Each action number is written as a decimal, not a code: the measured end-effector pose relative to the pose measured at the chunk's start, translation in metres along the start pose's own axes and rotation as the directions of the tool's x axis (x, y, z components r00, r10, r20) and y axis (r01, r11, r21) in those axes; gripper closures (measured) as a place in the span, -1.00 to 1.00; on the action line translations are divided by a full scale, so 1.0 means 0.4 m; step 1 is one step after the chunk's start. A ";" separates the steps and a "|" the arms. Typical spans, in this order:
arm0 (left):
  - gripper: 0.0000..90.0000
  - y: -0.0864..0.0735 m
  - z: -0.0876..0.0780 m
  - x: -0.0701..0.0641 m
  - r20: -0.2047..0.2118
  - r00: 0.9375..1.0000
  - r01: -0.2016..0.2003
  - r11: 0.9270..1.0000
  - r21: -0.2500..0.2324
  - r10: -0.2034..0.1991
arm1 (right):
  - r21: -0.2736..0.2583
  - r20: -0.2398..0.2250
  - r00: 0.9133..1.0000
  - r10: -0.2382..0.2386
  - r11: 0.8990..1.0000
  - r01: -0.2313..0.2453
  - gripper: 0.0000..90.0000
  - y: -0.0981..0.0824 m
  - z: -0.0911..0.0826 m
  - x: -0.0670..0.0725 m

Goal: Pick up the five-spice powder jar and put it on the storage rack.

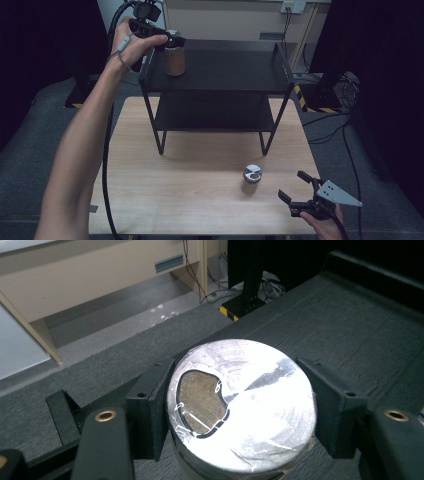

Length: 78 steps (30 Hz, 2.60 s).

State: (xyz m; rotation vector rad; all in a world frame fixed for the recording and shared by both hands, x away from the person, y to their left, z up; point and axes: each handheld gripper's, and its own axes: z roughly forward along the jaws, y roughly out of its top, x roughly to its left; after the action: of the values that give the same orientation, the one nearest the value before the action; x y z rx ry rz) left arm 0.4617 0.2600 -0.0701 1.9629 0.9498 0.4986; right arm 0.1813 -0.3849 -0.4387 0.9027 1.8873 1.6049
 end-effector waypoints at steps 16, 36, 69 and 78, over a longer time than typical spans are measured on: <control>-0.84 -0.030 -0.024 -0.043 -0.029 0.998 -0.058 0.988 -0.141 0.054 | -0.002 -0.001 1.000 -0.001 1.000 0.001 -0.93 0.000 -0.001 0.001; -0.91 -0.103 -0.132 -0.092 0.061 0.990 -0.110 0.973 -0.201 0.124 | -0.007 -0.017 1.000 -0.012 1.000 0.012 -0.93 0.003 0.001 0.002; -0.90 -0.383 -0.104 -0.243 0.238 0.914 -0.271 0.931 -0.247 0.329 | 0.001 -0.019 1.000 -0.016 1.000 0.016 -0.93 0.006 0.004 0.004; -0.89 -0.487 -0.069 -0.256 0.219 0.924 -0.262 0.936 -0.234 0.313 | 0.005 -0.019 1.000 -0.017 1.000 0.017 -0.93 0.006 0.005 0.004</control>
State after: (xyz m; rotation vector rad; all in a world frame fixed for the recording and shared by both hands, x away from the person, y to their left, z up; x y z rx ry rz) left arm 0.2958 0.2587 -0.2177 1.9331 0.4313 0.4729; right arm 0.1821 -0.3820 -0.4364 0.8743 1.9082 1.6043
